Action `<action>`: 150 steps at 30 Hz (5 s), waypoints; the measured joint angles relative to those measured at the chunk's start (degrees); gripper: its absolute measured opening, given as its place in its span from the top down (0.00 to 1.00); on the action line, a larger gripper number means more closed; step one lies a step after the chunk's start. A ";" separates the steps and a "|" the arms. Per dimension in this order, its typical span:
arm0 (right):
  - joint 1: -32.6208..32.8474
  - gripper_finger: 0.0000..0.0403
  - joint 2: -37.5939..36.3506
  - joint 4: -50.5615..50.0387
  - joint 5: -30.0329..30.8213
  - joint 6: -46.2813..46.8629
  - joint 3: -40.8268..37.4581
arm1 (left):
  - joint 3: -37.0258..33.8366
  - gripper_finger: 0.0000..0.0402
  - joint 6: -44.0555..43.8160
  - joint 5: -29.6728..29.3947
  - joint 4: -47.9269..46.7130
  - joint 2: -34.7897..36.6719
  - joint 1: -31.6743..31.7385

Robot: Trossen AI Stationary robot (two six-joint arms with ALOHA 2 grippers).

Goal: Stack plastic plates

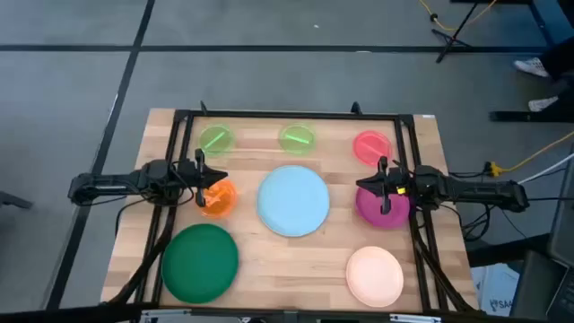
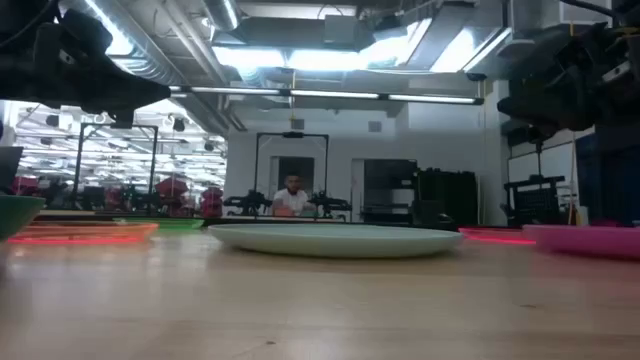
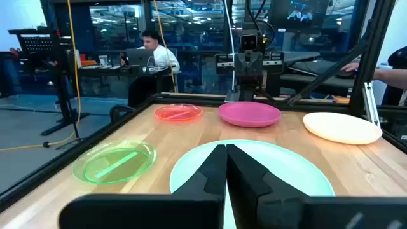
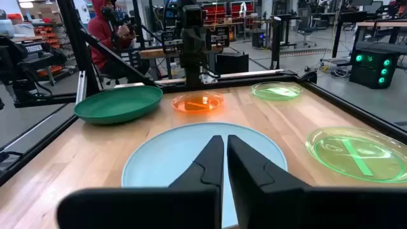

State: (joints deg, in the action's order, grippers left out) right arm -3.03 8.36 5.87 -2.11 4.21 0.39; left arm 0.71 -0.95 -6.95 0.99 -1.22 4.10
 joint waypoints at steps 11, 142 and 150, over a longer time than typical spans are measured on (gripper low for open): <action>0.01 0.96 0.01 0.00 -0.01 0.00 0.01 | 0.00 0.99 -0.02 0.00 -0.01 -0.01 0.01; 0.00 0.96 56.57 21.77 10.39 0.21 19.36 | 0.00 0.99 8.13 -10.38 11.19 -0.01 0.02; 0.07 0.96 73.06 23.20 3.57 -0.17 31.45 | -0.02 0.99 9.82 -10.30 11.60 -0.01 0.02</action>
State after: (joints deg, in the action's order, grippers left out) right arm -2.96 81.43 29.06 1.46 4.03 31.83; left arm 0.69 8.87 -17.25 12.60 -1.23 4.12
